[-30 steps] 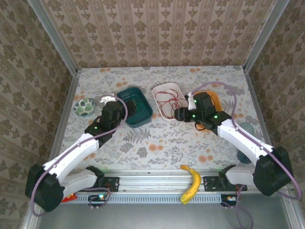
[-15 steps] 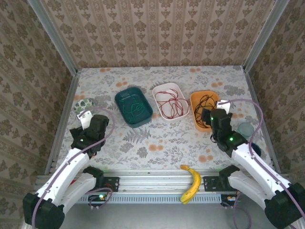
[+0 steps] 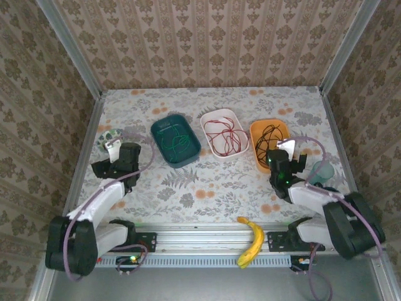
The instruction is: Untangle the cables
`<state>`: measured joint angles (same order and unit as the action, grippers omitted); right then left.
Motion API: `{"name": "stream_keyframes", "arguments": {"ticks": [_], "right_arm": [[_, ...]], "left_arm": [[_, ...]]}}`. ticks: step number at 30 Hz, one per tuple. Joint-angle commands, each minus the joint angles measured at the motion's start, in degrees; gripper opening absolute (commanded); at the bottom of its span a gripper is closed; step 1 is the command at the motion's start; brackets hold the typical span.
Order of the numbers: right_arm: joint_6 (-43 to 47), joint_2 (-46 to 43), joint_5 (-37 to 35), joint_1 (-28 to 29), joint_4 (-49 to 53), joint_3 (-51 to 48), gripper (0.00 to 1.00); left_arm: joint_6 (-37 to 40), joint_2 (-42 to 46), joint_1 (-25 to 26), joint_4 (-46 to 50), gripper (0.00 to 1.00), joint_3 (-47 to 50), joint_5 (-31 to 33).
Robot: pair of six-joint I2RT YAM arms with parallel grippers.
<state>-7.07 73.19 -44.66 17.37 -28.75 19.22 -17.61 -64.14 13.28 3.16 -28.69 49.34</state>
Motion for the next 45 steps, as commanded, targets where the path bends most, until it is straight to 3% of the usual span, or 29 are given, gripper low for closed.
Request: {"name": "stream_keyframes", "arguments": {"ticks": [1, 4, 5, 11, 14, 18, 23, 24, 26, 27, 28, 30, 32, 35, 45], "right_arm": [[7.2, 6.8, 1.8, -2.1, -18.5, 3.0, 1.0], [9.0, 14.3, 9.2, -5.9, -24.3, 4.8, 1.0], [7.3, 12.7, 11.1, -6.2, -16.9, 6.7, 1.0], [4.2, 11.6, 24.8, -12.0, -15.7, 5.6, 1.0], [4.4, 14.6, 36.6, -15.7, -20.0, 4.0, 1.0], [4.5, 14.6, 36.6, -15.8, -21.2, 3.9, 1.0], [4.5, 14.3, 36.3, -15.6, -20.7, 3.8, 1.0], [4.5, 14.2, 36.3, -15.6, -20.2, 3.9, 1.0], [4.5, 14.3, 36.3, -15.6, -20.4, 3.9, 1.0], [4.5, 14.3, 36.4, -15.6, -20.5, 3.9, 1.0], [4.5, 14.3, 36.3, -15.6, -20.3, 3.9, 1.0], [4.5, 14.3, 36.4, -15.6, -20.3, 3.9, 1.0], [4.5, 14.3, 36.4, -15.6, -20.3, 4.0, 1.0], [4.5, 14.4, 36.4, -15.6, -20.2, 4.1, 1.0], [4.5, 14.4, 36.6, -15.7, -20.1, 4.1, 1.0]], "left_arm": [[4.4, -4.6, -1.4, -10.4, 1.0, 2.4, -3.9], [9.1, -6.2, -1.0, -21.7, 1.0, 4.4, -5.9], [10.3, -6.7, -1.4, -24.4, 1.0, 4.9, -7.1], [12.4, -11.0, -2.9, -28.8, 1.0, 3.2, -11.0], [14.3, -12.5, -3.5, -35.4, 1.0, 4.2, -13.0], [16.0, -15.3, -4.4, -43.4, 1.0, 5.1, -15.1], [18.3, -16.6, -4.9, -45.0, 1.0, 4.5, -18.7], [19.0, -17.1, -4.9, -48.0, 1.0, 5.7, -19.4], [22.0, -22.6, -6.8, -65.1, 1.0, 10.5, -25.4], [21.5, -20.8, -6.3, -58.3, 1.0, 9.5, -28.2], [21.5, -21.4, -6.5, -57.8, 1.0, 8.8, -31.0], [22.4, -26.3, -7.8, -65.3, 1.0, 9.8, -33.7], [21.1, -25.0, -7.9, -58.3, 1.0, 7.9, -33.8], [19.0, -25.0, -10.7, -57.8, 1.0, 7.4, -37.4], [19.5, -25.4, -10.7, -59.1, 1.0, 7.6, -37.2]]}}
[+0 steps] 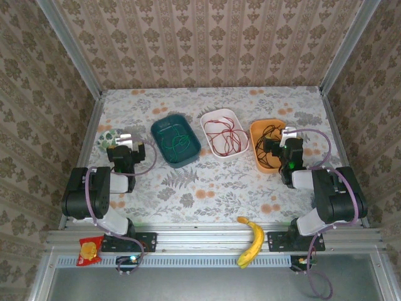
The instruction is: Untangle the cables
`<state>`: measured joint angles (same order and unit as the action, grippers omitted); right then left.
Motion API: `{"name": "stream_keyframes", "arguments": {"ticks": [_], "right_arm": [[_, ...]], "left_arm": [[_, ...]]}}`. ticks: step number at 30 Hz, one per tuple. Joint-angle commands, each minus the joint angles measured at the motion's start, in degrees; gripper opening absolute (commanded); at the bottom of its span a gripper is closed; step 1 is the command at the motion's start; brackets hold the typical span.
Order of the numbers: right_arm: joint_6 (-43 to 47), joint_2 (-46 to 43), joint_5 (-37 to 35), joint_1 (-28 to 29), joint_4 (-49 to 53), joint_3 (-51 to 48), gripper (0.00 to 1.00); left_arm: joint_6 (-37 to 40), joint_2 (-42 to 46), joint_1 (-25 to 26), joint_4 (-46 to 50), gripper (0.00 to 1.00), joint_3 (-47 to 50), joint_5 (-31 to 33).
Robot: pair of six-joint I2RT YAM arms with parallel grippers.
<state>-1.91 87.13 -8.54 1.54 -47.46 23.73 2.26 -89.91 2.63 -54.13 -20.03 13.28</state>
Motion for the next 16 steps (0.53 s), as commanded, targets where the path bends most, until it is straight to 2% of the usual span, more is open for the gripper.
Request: {"name": "stream_keyframes", "arguments": {"ticks": [1, 6, 10, 16], "right_arm": [[-0.6, 0.4, 0.4, 0.1, -1.4, -0.4, 1.0], [-0.6, 0.5, 0.6, 0.0, -1.3, -0.3, 1.0], [-0.2, 0.8, 4.7, -0.9, 0.1, 0.6, 1.0], [-0.2, 0.4, 5.0, -0.9, -0.6, 0.1, 1.0]], "left_arm": [[-0.3, 0.4, -0.1, -1.8, 1.0, -1.1, -1.2], [-0.3, 0.4, -0.1, -1.8, 1.0, -1.0, -1.2], [-0.4, 0.3, -0.1, -1.8, 1.0, -1.1, -1.2], [-0.3, 0.4, -0.1, -1.8, 1.0, -1.1, -1.2]]}}
